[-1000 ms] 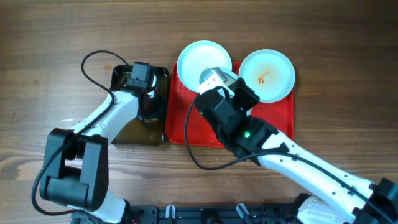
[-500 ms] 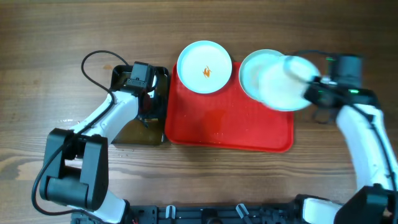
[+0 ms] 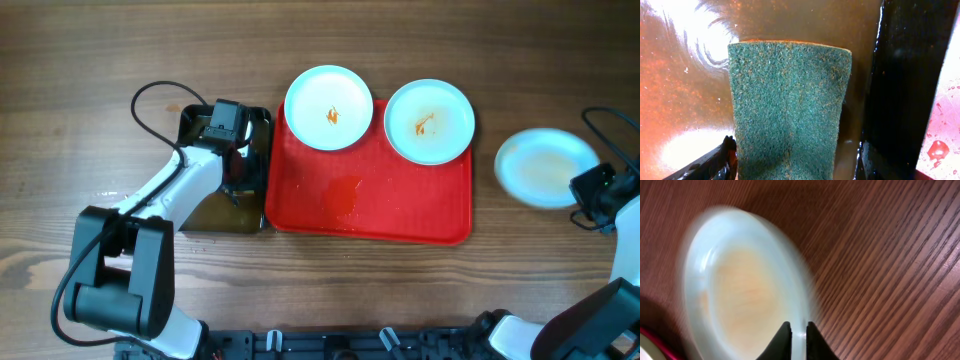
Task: Clean dirty plates on tray and stack at the side
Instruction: 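Lift the cleaned lower plate with the right gripper and place it right of tray, then move the right gripper back and pull the upper-right plate down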
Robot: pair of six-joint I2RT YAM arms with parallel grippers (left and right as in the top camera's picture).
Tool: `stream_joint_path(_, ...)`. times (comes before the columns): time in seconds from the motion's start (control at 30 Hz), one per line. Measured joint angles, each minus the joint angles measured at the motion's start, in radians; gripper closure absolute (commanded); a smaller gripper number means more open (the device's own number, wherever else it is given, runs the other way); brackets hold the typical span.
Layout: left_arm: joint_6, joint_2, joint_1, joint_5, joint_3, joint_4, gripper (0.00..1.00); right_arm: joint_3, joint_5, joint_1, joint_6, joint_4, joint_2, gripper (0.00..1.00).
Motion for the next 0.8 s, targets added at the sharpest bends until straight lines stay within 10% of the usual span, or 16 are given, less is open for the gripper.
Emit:
stream_joint_path(0.23, 0.000, 0.000, 0.000, 0.000, 0.000, 0.000, 0.24, 0.000, -0.061, 0.000, 0.006, 0.010, 0.000, 0.94)
stream_joint_path(0.47, 0.000, 0.000, 0.000, 0.000, 0.000, 0.000, 0.24, 0.000, -0.341, 0.029, -0.100, 0.069, 0.000, 0.63)
stream_joint_path(0.8, 0.000, 0.000, 0.000, 0.000, 0.000, 0.000, 0.23, 0.081, -0.249, 0.528, -0.194, 0.077, 0.011, 0.41)
